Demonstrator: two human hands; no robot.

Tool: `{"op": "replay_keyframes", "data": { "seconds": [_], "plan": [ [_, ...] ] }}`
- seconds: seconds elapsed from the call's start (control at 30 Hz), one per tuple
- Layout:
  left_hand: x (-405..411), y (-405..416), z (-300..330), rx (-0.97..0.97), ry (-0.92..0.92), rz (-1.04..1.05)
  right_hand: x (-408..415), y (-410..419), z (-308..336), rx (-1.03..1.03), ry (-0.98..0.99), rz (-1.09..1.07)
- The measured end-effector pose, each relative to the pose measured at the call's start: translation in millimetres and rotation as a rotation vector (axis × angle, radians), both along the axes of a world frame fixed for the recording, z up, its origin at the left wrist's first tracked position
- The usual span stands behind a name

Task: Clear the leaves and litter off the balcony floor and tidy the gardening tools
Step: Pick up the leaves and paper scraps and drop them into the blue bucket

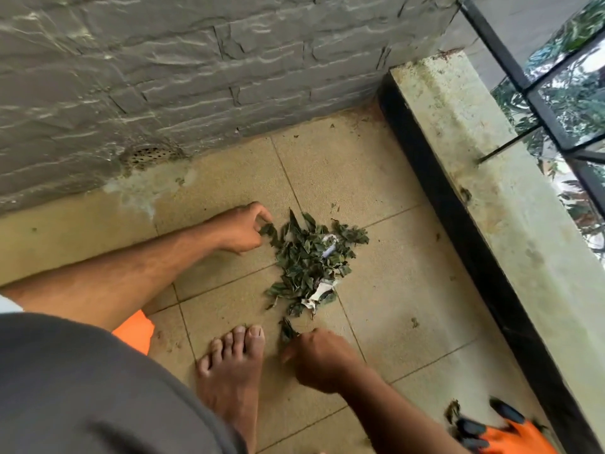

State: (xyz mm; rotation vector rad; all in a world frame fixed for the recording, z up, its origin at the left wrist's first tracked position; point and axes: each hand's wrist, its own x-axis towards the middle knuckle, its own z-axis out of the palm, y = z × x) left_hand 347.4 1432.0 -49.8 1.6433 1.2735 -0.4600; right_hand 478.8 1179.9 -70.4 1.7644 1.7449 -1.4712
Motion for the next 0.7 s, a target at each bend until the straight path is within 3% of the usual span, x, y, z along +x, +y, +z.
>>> {"op": "replay_keyframes", "data": {
  "seconds": [0.23, 0.4, 0.5, 0.6, 0.7],
  "plan": [
    [-4, -1, -14, -0.024, -0.043, 0.076, -15, 35, 4, 0.219, -0.048, -0.285],
    [0, 9, -23, 0.137, -0.018, -0.025, 41, 48, 39, 0.391, -0.019, -0.518],
    [12, 10, -21, 0.312, -0.025, -0.104, 106, 16, 48, 0.461, -0.313, -0.763],
    [33, 3, -18, 0.308, -0.045, -0.215, 163, -42, 44, 0.075, -0.691, -0.971],
    [60, -15, -23, 0.267, 0.021, -0.330, 181, -95, 42, -0.294, -0.833, -1.046]
  ]
}}
